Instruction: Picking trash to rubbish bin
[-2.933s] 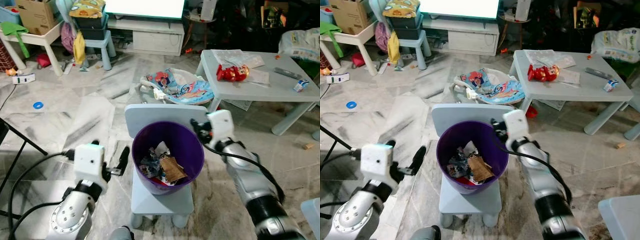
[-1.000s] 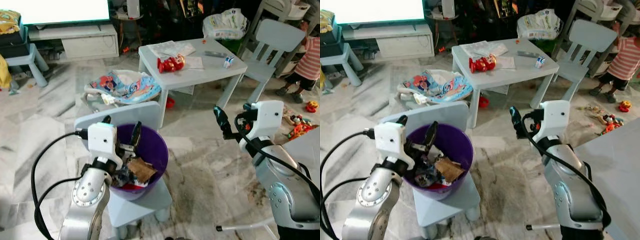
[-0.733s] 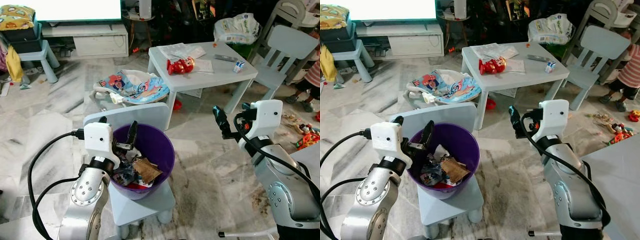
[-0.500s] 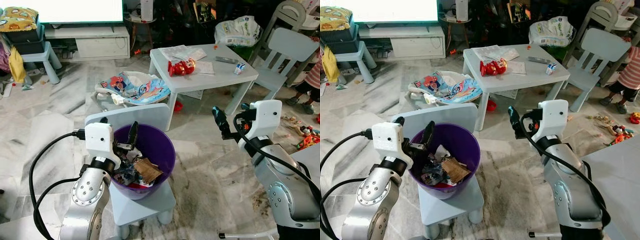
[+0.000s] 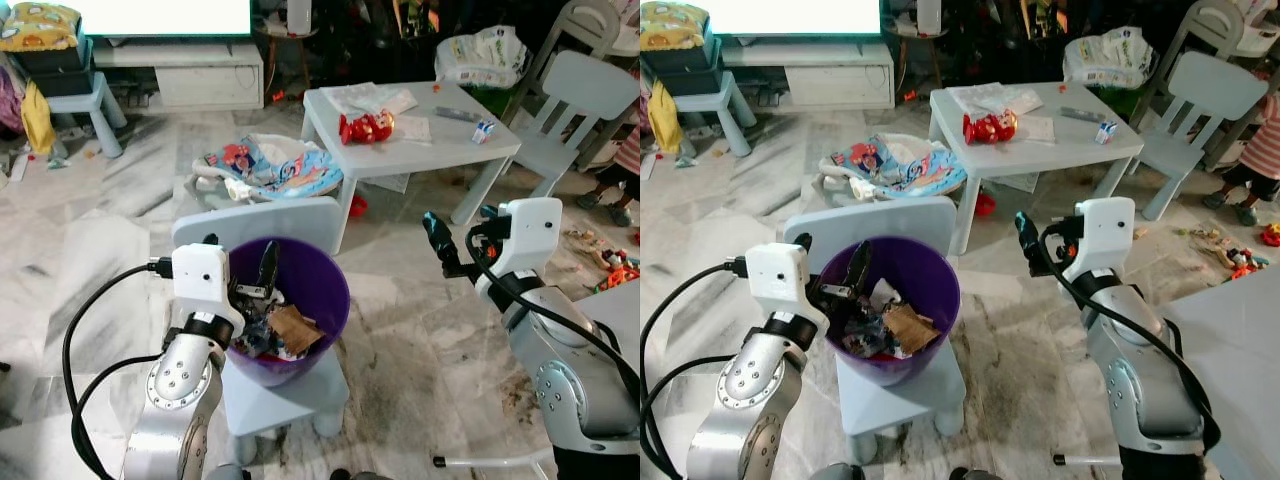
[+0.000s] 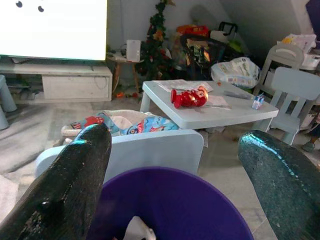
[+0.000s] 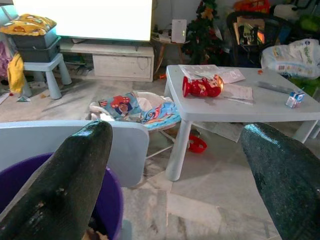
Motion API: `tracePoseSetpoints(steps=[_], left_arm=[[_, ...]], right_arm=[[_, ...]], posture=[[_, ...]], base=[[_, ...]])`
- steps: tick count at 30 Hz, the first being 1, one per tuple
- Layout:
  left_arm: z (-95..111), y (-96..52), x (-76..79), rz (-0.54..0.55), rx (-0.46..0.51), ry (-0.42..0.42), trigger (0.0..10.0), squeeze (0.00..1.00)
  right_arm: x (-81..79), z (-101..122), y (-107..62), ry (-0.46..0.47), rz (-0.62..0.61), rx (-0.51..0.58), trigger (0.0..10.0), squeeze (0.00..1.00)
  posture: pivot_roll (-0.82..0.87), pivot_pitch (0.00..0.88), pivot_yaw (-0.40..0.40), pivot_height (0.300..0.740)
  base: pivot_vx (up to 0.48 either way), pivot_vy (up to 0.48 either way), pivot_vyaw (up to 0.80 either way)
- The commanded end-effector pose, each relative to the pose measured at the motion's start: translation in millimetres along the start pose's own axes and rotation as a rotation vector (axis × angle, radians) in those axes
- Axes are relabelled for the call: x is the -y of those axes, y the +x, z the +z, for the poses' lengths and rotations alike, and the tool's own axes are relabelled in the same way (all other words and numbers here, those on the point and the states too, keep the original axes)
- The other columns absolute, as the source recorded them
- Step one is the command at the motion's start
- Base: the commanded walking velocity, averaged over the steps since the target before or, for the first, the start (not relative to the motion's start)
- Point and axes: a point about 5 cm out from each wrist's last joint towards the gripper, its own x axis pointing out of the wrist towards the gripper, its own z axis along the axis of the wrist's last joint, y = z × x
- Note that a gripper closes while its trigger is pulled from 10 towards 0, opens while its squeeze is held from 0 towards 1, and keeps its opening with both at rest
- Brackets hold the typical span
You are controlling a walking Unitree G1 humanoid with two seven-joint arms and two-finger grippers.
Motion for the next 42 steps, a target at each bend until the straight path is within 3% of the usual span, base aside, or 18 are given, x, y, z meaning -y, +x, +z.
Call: tracePoseSetpoints(steps=[1, 42], left_arm=[[0.7, 1.4, 3.4, -0.013, -0.003, -0.005, 10.0, 0.00], [-2.0, 5.1, 4.7, -0.030, -0.009, -0.009, 10.0, 0.00]], right_arm=[[3.6, 1.3, -0.3, -0.003, -0.013, 0.000, 10.0, 0.00], [5.4, 1.6, 0.6, 0.004, -0.032, 0.008, 10.0, 0.00]], posture=[[0.08, 0.076, -0.132, 0.740], [0.07, 0.065, -0.121, 0.740]], base=[[-0.270, 0.000, 0.00], [-0.272, 0.000, 0.00]])
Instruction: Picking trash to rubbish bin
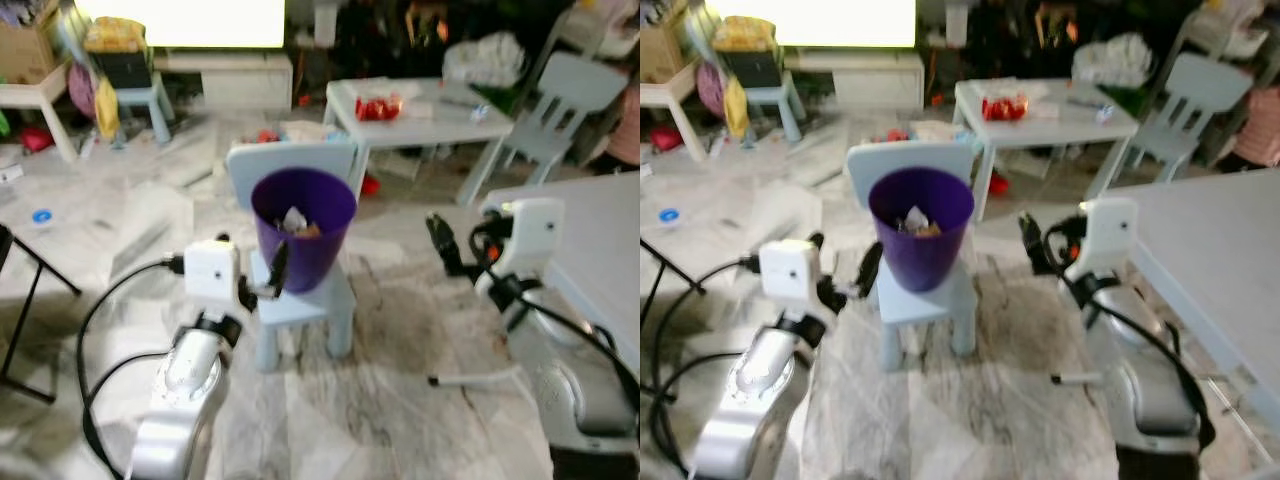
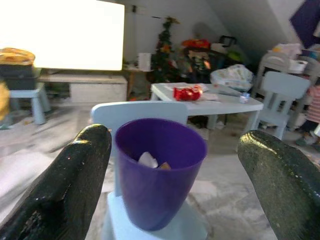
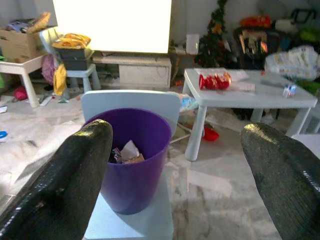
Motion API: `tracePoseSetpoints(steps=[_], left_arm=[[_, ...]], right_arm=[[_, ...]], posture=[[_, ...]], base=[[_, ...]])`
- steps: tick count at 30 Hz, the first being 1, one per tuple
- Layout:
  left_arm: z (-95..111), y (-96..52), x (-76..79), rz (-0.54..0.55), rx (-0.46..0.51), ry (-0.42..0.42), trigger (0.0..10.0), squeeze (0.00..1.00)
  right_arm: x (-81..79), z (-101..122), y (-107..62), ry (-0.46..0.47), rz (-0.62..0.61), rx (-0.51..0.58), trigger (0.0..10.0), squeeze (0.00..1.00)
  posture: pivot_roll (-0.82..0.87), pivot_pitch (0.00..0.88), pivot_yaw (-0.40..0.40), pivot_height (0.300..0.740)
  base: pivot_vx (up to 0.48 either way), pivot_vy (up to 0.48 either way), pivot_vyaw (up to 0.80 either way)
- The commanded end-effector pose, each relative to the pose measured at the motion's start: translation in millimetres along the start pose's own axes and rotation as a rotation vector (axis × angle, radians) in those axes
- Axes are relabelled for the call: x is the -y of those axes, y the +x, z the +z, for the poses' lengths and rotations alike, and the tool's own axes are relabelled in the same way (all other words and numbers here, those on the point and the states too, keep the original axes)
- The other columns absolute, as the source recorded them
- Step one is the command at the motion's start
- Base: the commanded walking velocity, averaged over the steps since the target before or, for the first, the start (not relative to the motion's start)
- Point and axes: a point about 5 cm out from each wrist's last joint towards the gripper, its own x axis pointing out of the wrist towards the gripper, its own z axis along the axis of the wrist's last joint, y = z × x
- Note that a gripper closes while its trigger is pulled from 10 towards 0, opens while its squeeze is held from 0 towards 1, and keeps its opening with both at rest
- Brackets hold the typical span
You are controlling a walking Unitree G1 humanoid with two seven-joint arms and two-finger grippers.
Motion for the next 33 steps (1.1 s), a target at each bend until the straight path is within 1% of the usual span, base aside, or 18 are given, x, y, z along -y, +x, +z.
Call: tracePoseSetpoints(steps=[1, 14, 25, 29, 33], left_arm=[[-0.9, 0.7, 7.5, -0.029, -0.004, -0.014, 10.0, 0.00], [-2.0, 1.8, 9.1, -0.030, -0.004, -0.017, 10.0, 0.00], [-1.6, 5.5, 4.7, 0.003, 0.005, -0.013, 10.0, 0.00], [-2.0, 6.7, 4.5, 0.011, 0.007, -0.024, 10.0, 0.00], [-2.5, 9.4, 5.2, 0.023, 0.007, -0.047, 10.0, 0.00]], right_arm=[[6.3, 1.4, -1.4, -0.014, -0.025, -0.001, 10.0, 0.00], [7.1, 1.2, -0.6, -0.017, -0.019, -0.005, 10.0, 0.00], [6.7, 2.6, 2.4, -0.012, -0.020, 0.002, 10.0, 0.00], [6.5, 1.8, 2.9, -0.010, -0.021, 0.002, 10.0, 0.00], [4.4, 1.6, 4.3, -0.003, -0.012, 0.003, 10.0, 0.00]], posture=[[0.07, 0.065, -0.121, 0.740], [0.07, 0.062, -0.130, 0.740], [0.05, 0.068, -0.121, 0.740], [0.05, 0.068, -0.121, 0.740], [0.03, 0.070, -0.121, 0.740]], base=[[-0.274, 0.000, 0.00], [-0.275, 0.000, 0.00], [0.000, 0.000, 0.00], [0.000, 0.000, 0.00], [0.000, 0.000, -0.77]])
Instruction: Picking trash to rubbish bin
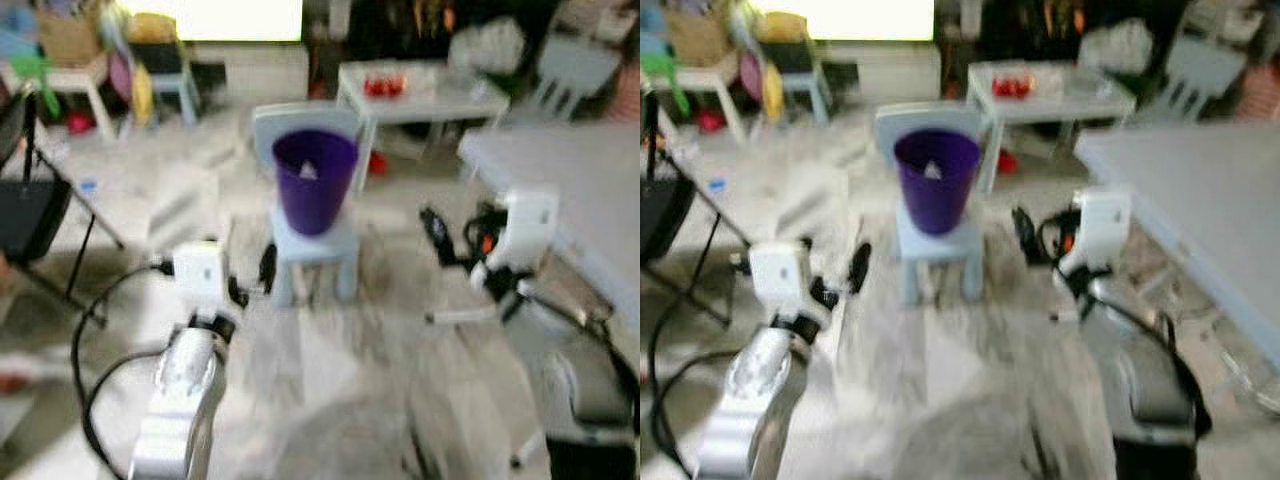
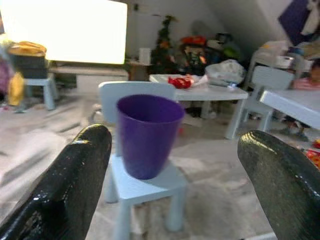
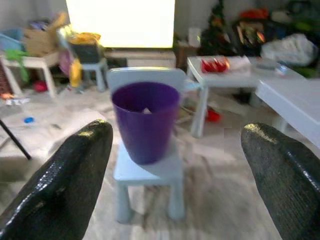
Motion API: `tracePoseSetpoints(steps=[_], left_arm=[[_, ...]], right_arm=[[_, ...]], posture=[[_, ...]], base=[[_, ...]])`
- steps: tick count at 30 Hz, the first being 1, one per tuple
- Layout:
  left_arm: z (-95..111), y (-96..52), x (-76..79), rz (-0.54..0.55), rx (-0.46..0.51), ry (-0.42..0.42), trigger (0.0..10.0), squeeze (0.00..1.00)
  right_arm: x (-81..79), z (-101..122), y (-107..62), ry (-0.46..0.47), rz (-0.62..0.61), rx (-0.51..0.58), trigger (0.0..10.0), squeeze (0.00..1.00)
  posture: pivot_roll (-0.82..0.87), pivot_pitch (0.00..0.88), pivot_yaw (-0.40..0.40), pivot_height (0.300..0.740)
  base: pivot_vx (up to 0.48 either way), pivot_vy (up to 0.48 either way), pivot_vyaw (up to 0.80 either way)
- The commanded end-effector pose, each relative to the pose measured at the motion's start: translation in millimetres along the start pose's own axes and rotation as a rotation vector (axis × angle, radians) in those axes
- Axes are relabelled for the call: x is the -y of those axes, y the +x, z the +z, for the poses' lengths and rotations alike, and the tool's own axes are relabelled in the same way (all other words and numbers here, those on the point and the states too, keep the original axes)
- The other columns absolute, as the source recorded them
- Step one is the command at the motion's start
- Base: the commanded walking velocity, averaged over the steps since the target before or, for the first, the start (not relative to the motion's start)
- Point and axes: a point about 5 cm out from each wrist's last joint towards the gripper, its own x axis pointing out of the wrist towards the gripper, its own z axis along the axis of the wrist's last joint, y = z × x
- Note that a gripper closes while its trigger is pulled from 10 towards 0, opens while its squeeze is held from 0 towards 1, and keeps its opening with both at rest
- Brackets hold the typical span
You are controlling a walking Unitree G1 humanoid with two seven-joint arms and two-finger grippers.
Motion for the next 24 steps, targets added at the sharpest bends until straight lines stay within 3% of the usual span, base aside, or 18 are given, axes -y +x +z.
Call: tracePoseSetpoints(steps=[1, 7, 24], left_arm=[[1.4, 3.7, 3.5, -0.007, 0.005, -0.011, 10.0, 0.00], [1.1, 6.3, 4.1, -0.002, 0.004, -0.024, 10.0, 0.00], [1.3, 9.0, 3.7, -0.010, 0.008, -0.036, 10.0, 0.00]], right_arm=[[4.9, 4.8, -0.5, -0.010, -0.017, 0.015, 10.0, 0.00], [-2.1, 2.9, 1.0, -0.004, 0.009, 0.012, 10.0, 0.00], [-0.4, 1.8, -0.6, -0.009, 0.002, 0.005, 10.0, 0.00]], posture=[[0.03, 0.070, -0.121, 0.740], [0.03, 0.073, -0.127, 0.740], [0.03, 0.071, -0.127, 0.740]], base=[[0.000, 0.000, -0.80], [0.000, 0.000, -0.80], [0.000, 0.000, -0.80]])
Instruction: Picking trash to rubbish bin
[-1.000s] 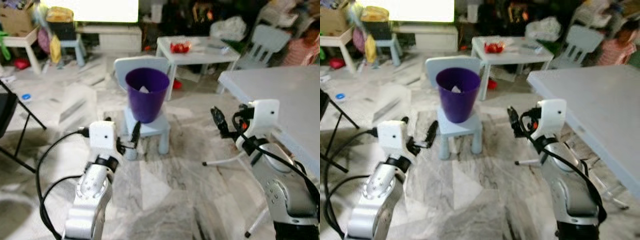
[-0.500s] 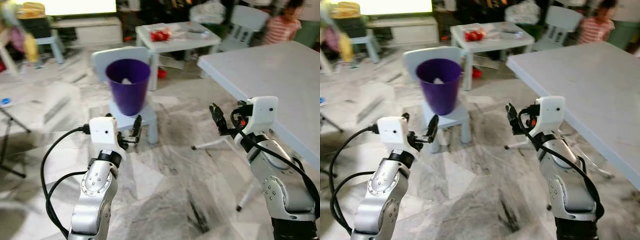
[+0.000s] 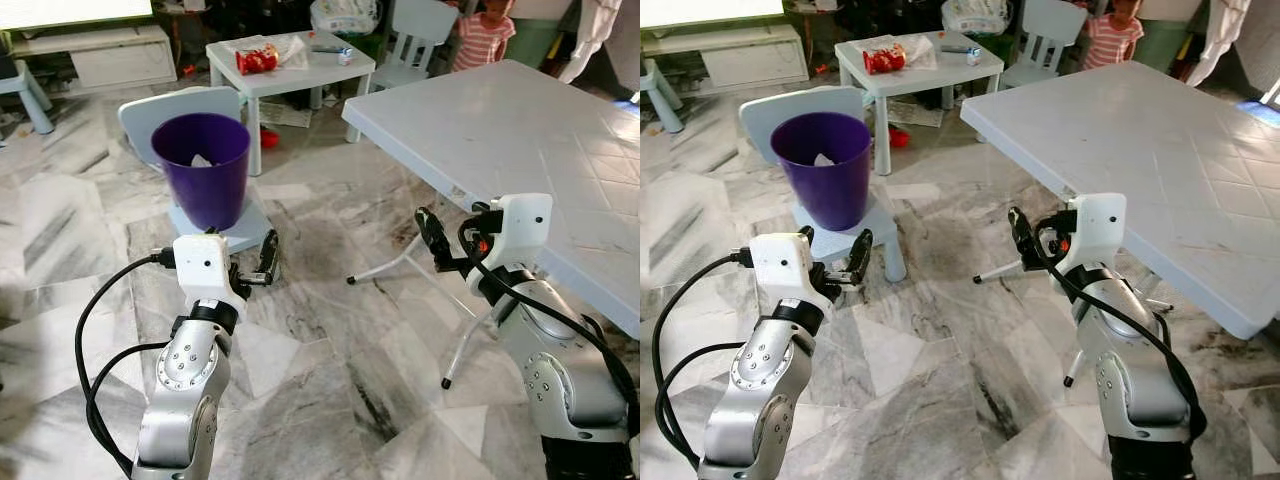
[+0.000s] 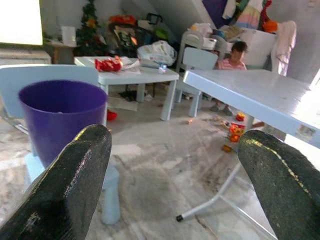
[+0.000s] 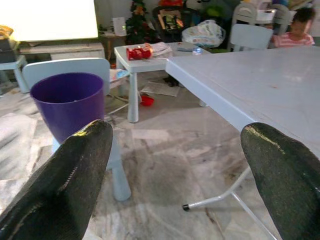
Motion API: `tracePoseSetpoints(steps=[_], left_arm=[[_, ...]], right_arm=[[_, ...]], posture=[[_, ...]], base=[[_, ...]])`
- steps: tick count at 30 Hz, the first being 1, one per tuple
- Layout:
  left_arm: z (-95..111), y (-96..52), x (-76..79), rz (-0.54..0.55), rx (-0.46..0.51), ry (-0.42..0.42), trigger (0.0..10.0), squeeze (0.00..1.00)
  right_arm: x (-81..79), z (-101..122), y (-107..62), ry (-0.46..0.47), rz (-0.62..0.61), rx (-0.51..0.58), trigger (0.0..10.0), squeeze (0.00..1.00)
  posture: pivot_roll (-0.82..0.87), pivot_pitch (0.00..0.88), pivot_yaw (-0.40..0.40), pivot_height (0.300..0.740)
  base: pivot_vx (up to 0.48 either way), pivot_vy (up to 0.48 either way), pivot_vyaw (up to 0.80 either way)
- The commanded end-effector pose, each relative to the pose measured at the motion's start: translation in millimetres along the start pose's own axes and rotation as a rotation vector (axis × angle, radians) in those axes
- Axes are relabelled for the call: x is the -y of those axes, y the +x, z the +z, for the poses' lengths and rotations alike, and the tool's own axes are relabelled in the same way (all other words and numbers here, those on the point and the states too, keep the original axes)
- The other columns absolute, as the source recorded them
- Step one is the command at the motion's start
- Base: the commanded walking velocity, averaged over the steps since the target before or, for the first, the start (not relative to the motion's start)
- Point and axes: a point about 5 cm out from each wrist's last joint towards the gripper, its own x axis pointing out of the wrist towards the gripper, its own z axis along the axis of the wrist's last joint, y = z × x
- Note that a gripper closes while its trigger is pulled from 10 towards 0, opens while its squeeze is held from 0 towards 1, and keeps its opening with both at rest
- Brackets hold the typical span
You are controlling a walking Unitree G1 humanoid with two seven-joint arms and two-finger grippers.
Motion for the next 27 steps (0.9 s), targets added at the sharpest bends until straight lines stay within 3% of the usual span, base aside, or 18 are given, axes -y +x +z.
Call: tracePoseSetpoints(steps=[1, 13, 19, 27], left_arm=[[1.4, 3.0, 3.2, -0.019, 0.005, -0.008, 10.0, 0.00], [-0.5, 2.4, -3.9, 0.013, -0.008, -0.004, 10.0, 0.00], [-0.7, 1.8, -4.8, 0.018, -0.008, -0.013, 10.0, 0.00], [-0.7, 2.0, -6.2, 0.022, -0.011, -0.011, 10.0, 0.00]], right_arm=[[1.6, 0.4, -1.6, -0.009, -0.006, -0.002, 10.0, 0.00], [1.2, -0.7, -1.9, -0.004, -0.005, -0.005, 10.0, 0.00], [0.4, -1.4, -1.7, -0.003, -0.001, -0.007, 10.0, 0.00], [-0.2, -1.6, -1.2, -0.001, 0.003, -0.006, 10.0, 0.00]], posture=[[0.03, 0.072, -0.126, 0.740], [0.04, 0.075, -0.124, 0.740], [0.04, 0.075, -0.124, 0.740], [0.05, 0.072, -0.125, 0.740]], base=[[0.000, 0.000, -0.80], [0.198, 0.000, -0.80], [0.355, 0.000, 0.00], [0.356, 0.000, -0.62]])
